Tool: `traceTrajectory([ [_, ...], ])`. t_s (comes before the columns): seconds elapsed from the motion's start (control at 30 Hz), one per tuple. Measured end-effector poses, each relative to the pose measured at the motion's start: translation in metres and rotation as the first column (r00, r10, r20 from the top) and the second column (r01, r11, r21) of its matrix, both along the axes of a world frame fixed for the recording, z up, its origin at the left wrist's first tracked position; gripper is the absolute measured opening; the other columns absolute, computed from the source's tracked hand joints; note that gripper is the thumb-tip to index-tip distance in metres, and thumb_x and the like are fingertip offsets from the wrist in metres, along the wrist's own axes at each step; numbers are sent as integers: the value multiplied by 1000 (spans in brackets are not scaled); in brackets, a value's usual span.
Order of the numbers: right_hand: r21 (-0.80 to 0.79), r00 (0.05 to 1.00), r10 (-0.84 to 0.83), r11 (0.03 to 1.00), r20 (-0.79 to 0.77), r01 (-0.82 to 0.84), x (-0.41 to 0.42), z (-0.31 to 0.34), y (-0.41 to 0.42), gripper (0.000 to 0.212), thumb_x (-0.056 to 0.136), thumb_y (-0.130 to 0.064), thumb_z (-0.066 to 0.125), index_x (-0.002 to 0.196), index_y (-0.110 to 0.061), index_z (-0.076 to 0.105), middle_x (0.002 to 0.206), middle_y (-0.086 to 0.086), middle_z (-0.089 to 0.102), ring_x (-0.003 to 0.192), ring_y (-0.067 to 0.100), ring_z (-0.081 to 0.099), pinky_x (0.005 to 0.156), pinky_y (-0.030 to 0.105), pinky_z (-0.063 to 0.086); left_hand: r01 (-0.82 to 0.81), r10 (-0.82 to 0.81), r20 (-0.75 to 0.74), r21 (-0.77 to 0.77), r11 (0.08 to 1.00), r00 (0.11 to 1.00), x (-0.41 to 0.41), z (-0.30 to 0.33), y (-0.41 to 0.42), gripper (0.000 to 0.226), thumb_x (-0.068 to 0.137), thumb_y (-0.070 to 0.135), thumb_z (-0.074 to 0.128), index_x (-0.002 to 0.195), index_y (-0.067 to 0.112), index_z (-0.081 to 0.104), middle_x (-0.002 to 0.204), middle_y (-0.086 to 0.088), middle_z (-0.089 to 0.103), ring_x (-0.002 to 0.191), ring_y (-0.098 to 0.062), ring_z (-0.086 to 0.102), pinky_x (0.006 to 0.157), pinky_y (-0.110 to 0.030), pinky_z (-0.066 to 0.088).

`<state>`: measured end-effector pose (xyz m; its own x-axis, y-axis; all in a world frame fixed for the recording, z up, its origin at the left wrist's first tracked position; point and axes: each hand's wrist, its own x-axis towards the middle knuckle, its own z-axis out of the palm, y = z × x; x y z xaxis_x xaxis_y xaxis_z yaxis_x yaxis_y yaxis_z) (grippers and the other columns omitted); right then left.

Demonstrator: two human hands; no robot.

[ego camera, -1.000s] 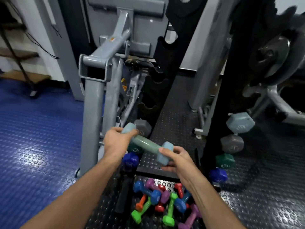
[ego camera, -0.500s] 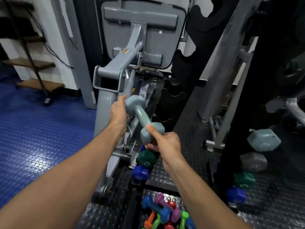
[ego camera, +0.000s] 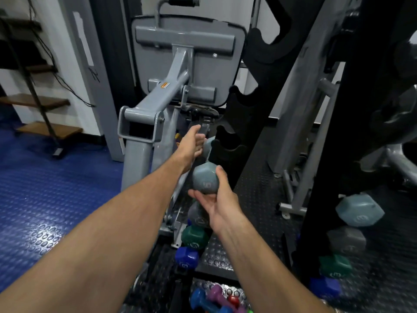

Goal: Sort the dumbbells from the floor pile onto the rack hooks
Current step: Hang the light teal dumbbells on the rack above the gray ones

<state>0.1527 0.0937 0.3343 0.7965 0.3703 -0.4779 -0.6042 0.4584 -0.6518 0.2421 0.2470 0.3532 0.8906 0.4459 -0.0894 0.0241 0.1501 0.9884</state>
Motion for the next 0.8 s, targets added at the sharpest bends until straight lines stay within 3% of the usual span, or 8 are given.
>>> traceTrajectory([
  [0.07, 58, 999, 30, 998, -30, -28, 1, -6, -2, 44, 93, -51, 71, 104, -9, 61, 109, 30, 70, 87, 44, 77, 63, 34, 66, 67, -67, -17, -32, 997, 998, 5, -4, -10, 46, 106, 44, 39, 87, 10, 63, 69, 2, 69, 60, -4, 63, 56, -18, 44],
  [0.13, 83, 998, 54, 995, -31, -51, 4, -14, -5, 46, 94, -54, 68, 107, -11, 62, 116, 31, 67, 91, 44, 77, 71, 36, 66, 87, -90, -30, -67, 994, 996, 6, -9, -13, 47, 106, 43, 39, 75, 15, 61, 55, 7, 66, 57, -5, 62, 59, -20, 44],
  [0.2, 92, 996, 71, 994, -45, -66, 7, -22, -8, 53, 95, -57, 64, 116, -9, 61, 119, 32, 65, 93, 46, 76, 71, 39, 66, 62, -63, -5, -57, 996, 998, 3, -15, -12, 48, 100, 52, 47, 83, 13, 70, 73, 1, 75, 84, -16, 72, 82, -26, 53],
  [0.3, 93, 994, 64, 994, -92, -56, 12, -33, -14, 76, 95, -61, 61, 131, 6, 54, 116, 36, 65, 91, 47, 76, 66, 40, 65, 79, -79, 16, -17, 997, 997, -2, -17, -13, 60, 96, 57, 48, 115, 6, 74, 119, -14, 74, 123, -27, 64, 112, -39, 44],
  [0.5, 69, 989, 123, 991, -78, -117, 14, -34, -23, 90, 93, -65, 61, 137, 13, 49, 118, 39, 64, 88, 48, 76, 60, 37, 64, 144, -143, -9, 40, 989, 990, 7, -30, -6, 69, 66, 77, 64, 107, 22, 56, 112, -8, 59, 109, -24, 58, 115, -45, 39],
  [0.67, -123, 961, 278, 953, 0, -275, 14, -32, -36, 92, 96, -73, 45, 120, 15, 60, 98, 36, 73, 85, 43, 77, 63, 37, 64, 106, -106, -16, 14, 994, 994, -15, -17, -26, 51, 88, 62, 54, 92, 17, 78, 111, -8, 77, 118, -24, 66, 114, -41, 41],
  [0.73, -233, 947, 316, 926, 51, -297, 17, -34, -43, 90, 97, -74, 41, 116, 11, 64, 94, 32, 75, 83, 41, 78, 70, 38, 65, 97, -97, -11, 0, 995, 995, -18, -16, -30, 51, 99, 56, 48, 83, 19, 80, 98, -3, 78, 109, -20, 69, 103, -34, 48],
  [0.8, -317, 934, 341, 902, 110, -292, 20, -38, -53, 86, 98, -74, 38, 115, 6, 65, 95, 28, 77, 86, 39, 78, 81, 41, 64, 79, -79, -2, 18, 997, 997, -23, -16, -32, 50, 102, 55, 42, 92, 20, 77, 98, -1, 77, 106, -18, 67, 93, -30, 47],
])
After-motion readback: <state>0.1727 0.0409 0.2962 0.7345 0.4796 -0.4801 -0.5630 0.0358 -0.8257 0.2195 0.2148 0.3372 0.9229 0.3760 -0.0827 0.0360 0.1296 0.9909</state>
